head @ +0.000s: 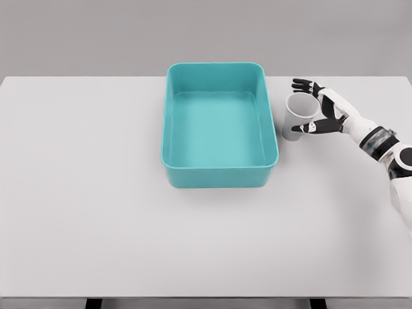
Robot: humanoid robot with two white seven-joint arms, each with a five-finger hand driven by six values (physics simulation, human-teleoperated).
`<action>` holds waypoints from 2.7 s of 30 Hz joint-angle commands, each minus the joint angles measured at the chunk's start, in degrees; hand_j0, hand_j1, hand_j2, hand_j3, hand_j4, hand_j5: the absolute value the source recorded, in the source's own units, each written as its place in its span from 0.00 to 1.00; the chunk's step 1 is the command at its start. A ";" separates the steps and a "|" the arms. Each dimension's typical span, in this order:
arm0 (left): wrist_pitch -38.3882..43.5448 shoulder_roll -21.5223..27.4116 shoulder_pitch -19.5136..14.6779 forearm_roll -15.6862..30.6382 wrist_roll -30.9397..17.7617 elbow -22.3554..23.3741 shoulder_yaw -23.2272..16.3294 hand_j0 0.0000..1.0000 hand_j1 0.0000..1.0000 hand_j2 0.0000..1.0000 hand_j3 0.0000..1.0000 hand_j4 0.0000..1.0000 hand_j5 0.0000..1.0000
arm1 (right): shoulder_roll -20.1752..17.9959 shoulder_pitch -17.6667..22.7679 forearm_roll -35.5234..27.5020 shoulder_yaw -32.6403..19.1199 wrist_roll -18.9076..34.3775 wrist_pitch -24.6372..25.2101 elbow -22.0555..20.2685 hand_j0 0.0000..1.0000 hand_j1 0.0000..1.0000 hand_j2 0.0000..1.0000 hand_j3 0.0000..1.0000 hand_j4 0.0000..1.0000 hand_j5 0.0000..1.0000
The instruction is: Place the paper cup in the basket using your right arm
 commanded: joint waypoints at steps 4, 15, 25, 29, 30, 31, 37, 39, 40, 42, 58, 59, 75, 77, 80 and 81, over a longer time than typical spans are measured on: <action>0.00 0.00 -0.09 0.01 0.06 0.01 -0.01 1.00 1.00 1.00 1.00 1.00 1.00 | -0.10 0.00 0.21 0.00 -0.01 -0.21 -0.56 0.79 0.79 0.79 0.79 0.79 0.79; 0.00 0.00 -0.09 0.01 -0.03 0.01 -0.01 1.00 1.00 1.00 1.00 1.00 1.00 | -0.72 0.00 0.12 -0.97 -0.01 -5.31 -3.81 0.79 0.79 0.79 0.79 0.79 0.79; 0.00 0.00 -0.09 0.01 -0.03 0.01 -0.01 1.00 1.00 1.00 1.00 1.00 1.00 | -1.95 0.18 2.32 -1.05 -0.01 -10.24 -11.46 0.77 0.77 0.77 0.77 0.77 0.77; 0.00 0.00 -0.09 0.09 0.06 0.01 -0.01 1.00 1.00 1.00 1.00 1.00 1.00 | -2.04 0.26 4.16 -2.90 -0.01 -10.85 -14.53 0.75 0.75 0.75 0.75 0.75 0.75; 0.00 0.00 -0.09 0.01 -0.03 0.01 0.08 1.00 1.00 1.00 1.00 1.00 1.00 | -1.95 0.26 4.87 -3.51 -0.01 -10.85 -15.76 0.75 0.75 0.75 0.75 0.75 0.75; 0.00 0.00 -0.09 0.01 -0.03 0.01 -0.01 1.00 1.00 1.00 1.00 1.00 1.00 | -1.95 0.44 5.22 -4.22 -0.01 -10.85 -17.17 0.75 0.75 0.75 0.75 0.75 0.75; 0.00 0.00 -0.09 0.01 0.06 0.01 -0.01 1.00 1.00 1.00 1.00 1.00 1.00 | -1.95 0.88 6.71 -5.54 -0.01 -10.76 -24.12 0.75 0.75 0.75 0.75 0.75 0.75; 0.00 0.00 -0.09 0.01 -0.03 0.01 -0.01 1.00 1.00 1.00 1.00 1.00 1.00 | -1.95 0.97 7.85 -5.54 -0.01 -10.67 -26.31 0.75 0.75 0.75 0.75 0.75 0.75; 0.00 0.00 -0.09 0.01 -0.03 0.01 -0.01 1.00 1.00 1.00 1.00 1.00 1.00 | -1.95 0.97 8.38 -5.54 -0.01 -10.67 -27.10 0.75 0.75 0.75 0.75 0.75 0.75; 0.00 0.00 -0.09 0.01 -0.03 0.01 -0.01 1.00 1.00 1.00 1.00 1.00 1.00 | -1.77 1.32 11.81 -5.01 -0.01 -10.59 -30.79 0.75 0.75 0.75 0.75 0.75 0.75; 0.00 0.00 -0.09 0.01 -0.03 0.01 -0.01 1.00 1.00 1.00 1.00 1.00 1.00 | 1.30 0.88 31.41 4.04 -0.01 -7.78 -36.77 0.74 0.74 0.74 0.74 0.74 0.74; 0.00 0.00 -0.09 0.01 -0.03 0.01 -0.01 1.00 1.00 1.00 1.00 1.00 1.00 | 1.92 0.79 33.77 4.04 -0.01 -6.55 -36.86 0.71 0.71 0.71 0.71 0.71 0.71; 0.00 0.00 -0.09 0.01 0.06 0.01 -0.01 1.00 1.00 1.00 1.00 1.00 1.00 | 4.64 -0.26 59.27 13.71 -0.01 10.86 -46.53 0.73 0.73 0.73 0.73 0.73 0.73; 0.00 0.00 -0.09 0.01 -0.03 0.01 -0.01 1.00 1.00 1.00 1.00 1.00 1.00 | 4.64 -0.88 62.43 16.96 -0.01 13.32 -46.62 0.73 0.73 0.73 0.73 0.73 0.73; 0.00 0.00 -0.09 0.01 -0.03 0.01 -0.01 1.00 1.00 1.00 1.00 1.00 1.00 | 4.64 -1.14 64.28 18.11 -0.01 13.67 -46.97 0.74 0.74 0.74 0.74 0.74 0.74; 0.00 0.00 -0.09 0.01 -0.03 0.01 -0.01 1.00 1.00 1.00 1.00 1.00 1.00 | 4.64 -1.14 64.28 18.11 -0.01 13.67 -46.97 0.74 0.74 0.74 0.74 0.74 0.74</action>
